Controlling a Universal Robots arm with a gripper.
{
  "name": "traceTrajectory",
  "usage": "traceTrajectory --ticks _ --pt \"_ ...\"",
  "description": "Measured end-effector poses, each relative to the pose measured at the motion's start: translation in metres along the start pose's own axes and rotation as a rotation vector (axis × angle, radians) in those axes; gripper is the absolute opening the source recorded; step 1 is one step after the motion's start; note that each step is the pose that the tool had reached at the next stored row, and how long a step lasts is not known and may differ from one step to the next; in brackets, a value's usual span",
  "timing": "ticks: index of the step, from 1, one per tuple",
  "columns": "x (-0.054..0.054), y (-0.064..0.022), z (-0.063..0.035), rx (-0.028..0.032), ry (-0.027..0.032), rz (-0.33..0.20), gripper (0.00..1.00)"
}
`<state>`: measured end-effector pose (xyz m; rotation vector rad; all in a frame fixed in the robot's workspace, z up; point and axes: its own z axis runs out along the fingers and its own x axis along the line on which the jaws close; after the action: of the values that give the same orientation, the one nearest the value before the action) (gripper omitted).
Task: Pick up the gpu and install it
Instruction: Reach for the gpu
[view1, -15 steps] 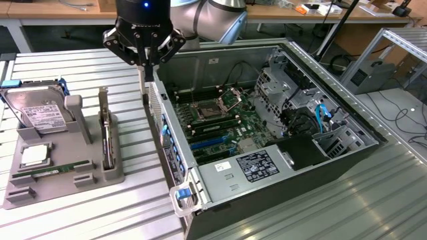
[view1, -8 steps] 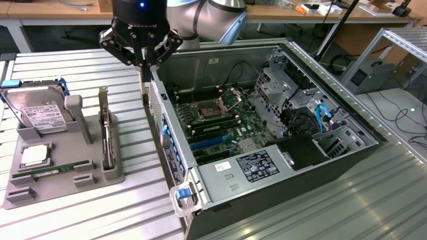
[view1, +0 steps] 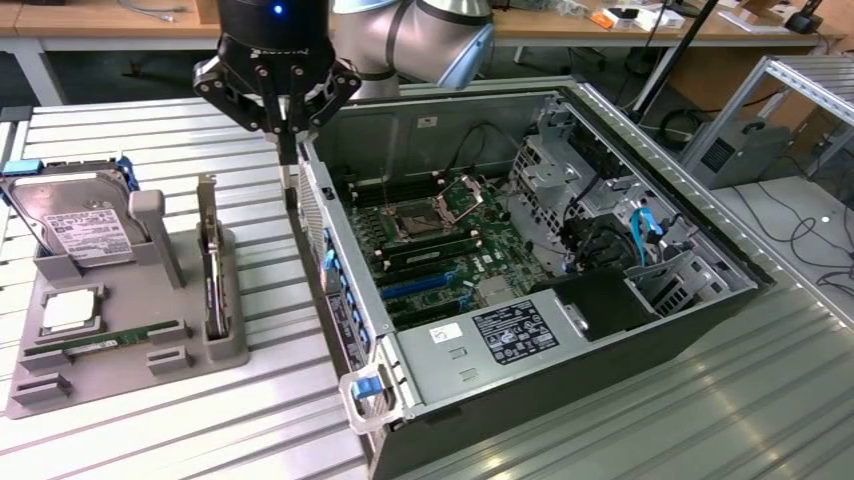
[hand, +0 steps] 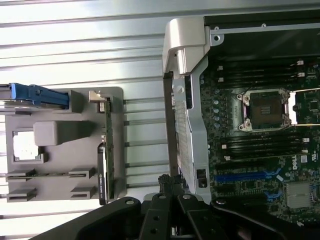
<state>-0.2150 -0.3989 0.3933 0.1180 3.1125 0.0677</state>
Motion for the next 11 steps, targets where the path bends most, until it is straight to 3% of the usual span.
traceTrajectory --ticks 11 --pt "0.0063 -0.0005 -0.0001 0.0000 -0.0001 0.000 0.11"
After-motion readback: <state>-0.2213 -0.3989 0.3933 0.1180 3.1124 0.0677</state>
